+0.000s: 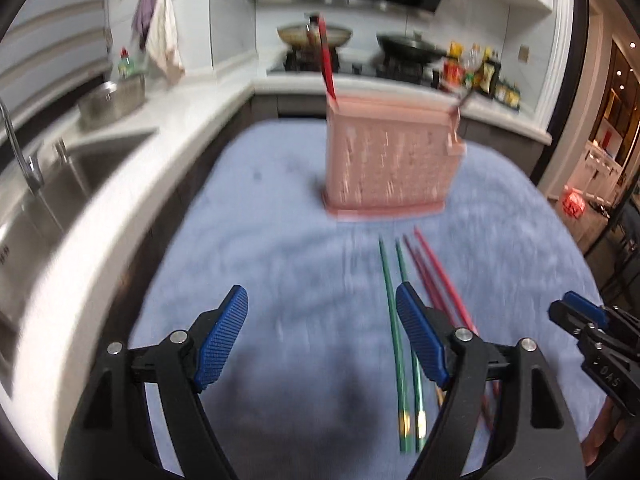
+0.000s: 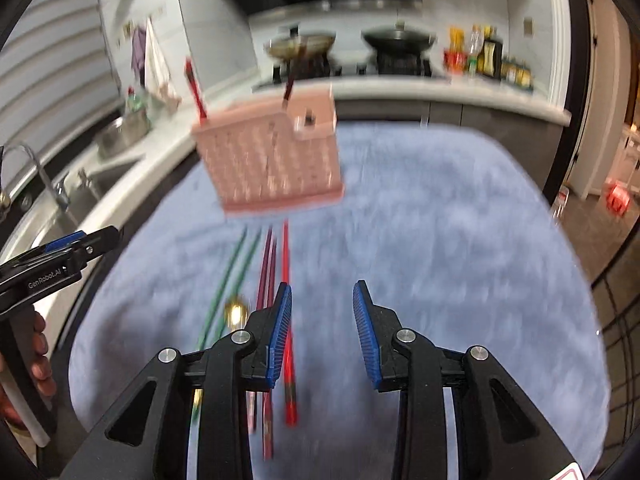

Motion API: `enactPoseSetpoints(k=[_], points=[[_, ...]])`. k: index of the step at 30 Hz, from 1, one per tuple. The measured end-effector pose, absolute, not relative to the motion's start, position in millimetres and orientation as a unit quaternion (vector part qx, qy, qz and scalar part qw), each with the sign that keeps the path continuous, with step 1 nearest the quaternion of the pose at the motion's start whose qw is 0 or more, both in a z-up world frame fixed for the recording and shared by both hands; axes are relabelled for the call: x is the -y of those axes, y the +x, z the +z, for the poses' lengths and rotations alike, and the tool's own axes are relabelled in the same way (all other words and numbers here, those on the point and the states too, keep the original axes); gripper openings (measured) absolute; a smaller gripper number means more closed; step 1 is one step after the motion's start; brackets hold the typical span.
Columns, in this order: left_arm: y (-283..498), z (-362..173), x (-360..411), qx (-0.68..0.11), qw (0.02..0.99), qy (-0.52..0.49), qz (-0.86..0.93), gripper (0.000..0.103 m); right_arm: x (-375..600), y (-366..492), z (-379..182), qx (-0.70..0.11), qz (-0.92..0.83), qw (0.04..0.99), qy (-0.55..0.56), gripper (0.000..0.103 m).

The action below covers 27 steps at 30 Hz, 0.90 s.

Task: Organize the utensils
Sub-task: 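Move both open tools back over the remaining utensils, then grasp a bright red chopstick with the right tool while the left tool grasps a green chopstick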

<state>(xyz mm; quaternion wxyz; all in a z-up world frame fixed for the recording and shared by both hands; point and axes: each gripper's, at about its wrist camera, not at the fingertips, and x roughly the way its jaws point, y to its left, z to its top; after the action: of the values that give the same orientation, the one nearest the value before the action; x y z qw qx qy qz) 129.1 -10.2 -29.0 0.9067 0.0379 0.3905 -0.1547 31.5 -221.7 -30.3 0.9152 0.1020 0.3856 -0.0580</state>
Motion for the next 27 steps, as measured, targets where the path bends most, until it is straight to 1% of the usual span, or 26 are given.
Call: enactPoseSetpoints(k=[4, 8, 17, 22, 24, 27], points=[[109, -61, 11, -0.421, 0.892, 0.046, -0.156, 0.072, 214, 20, -59, -0.416, -0.047, 0.902, 0.108, 0.027], [96, -79, 11, -0.439, 0.883, 0.048, -0.160, 0.072, 203, 17, -78, -0.438, -0.036, 0.892, 0.108, 0.020], [84, -88, 13, -0.453, 0.872, 0.048, -0.178, 0.072, 192, 20, -97, -0.458, -0.022, 0.883, 0.103, 0.008], [74, -92, 22, -0.457, 0.866, 0.063, -0.195, 0.069, 192, 23, -103, -0.460, -0.018, 0.881, 0.109, 0.007], [73, -94, 26, -0.459, 0.862, 0.069, -0.203, 0.065, 192, 24, -104, -0.459, -0.018, 0.882, 0.105, 0.007], [71, -95, 31, -0.462, 0.857, 0.074, -0.215, 0.064, 191, 24, -103, -0.459, -0.017, 0.882, 0.102, 0.007]])
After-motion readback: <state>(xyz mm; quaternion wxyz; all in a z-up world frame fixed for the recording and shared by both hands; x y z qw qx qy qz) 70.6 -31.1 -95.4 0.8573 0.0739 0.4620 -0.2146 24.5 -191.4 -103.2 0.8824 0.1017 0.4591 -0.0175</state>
